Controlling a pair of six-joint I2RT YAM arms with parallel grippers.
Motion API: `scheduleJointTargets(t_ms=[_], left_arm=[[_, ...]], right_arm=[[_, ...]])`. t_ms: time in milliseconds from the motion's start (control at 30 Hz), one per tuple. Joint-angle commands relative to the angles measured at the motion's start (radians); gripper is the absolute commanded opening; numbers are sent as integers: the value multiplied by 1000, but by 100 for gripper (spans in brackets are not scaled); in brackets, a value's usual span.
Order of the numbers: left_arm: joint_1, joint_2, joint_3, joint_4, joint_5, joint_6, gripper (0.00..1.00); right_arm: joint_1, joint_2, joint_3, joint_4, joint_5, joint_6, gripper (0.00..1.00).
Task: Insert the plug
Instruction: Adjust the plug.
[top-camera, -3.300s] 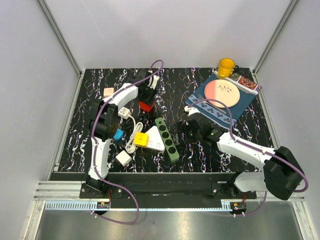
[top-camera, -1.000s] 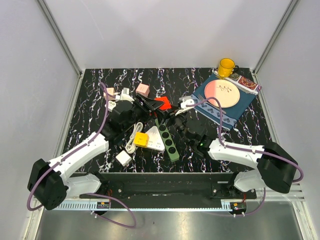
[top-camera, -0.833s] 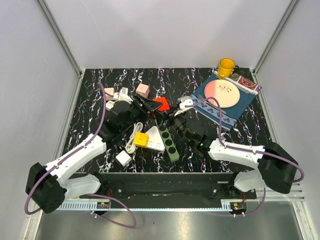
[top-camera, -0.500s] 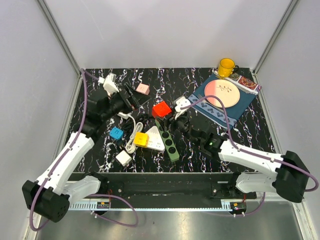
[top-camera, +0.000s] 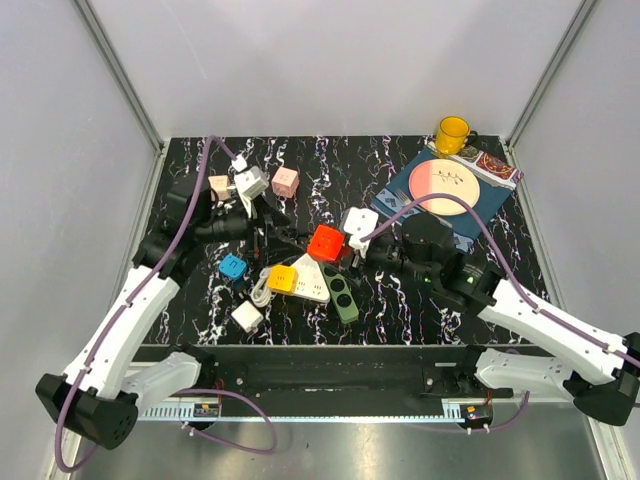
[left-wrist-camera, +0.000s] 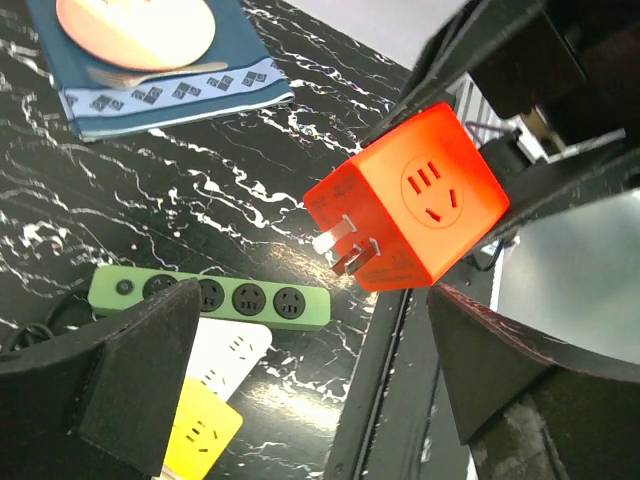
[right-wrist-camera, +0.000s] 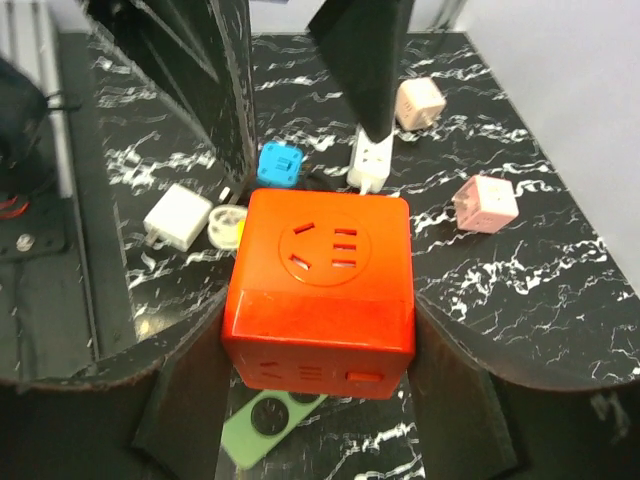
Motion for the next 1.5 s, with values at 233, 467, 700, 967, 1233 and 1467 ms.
scheduleJointTargets(t_ms=[233, 467, 700, 967, 1233, 1467], left_arm=[[-136, -140, 0, -28, 73, 485, 99], [-291, -119, 52, -108, -132, 637, 99], [-374, -64, 93, -114, -241, 682, 99], [-442, -9, 115, -114, -275, 697, 98], [-465, 25, 113, -152, -283, 691, 88], [-466, 33, 106, -168, -307, 688, 80]], right_arm=[[-1, 25, 190, -322, -176, -155, 0], [-3, 56, 266, -387, -210, -188, 0], [-1, 81, 309, -423, -235, -201, 0], [-1, 104, 332, -443, -241, -209, 0], [-1, 119, 343, -447, -238, -214, 0], [-1, 124, 351, -447, -239, -214, 0]])
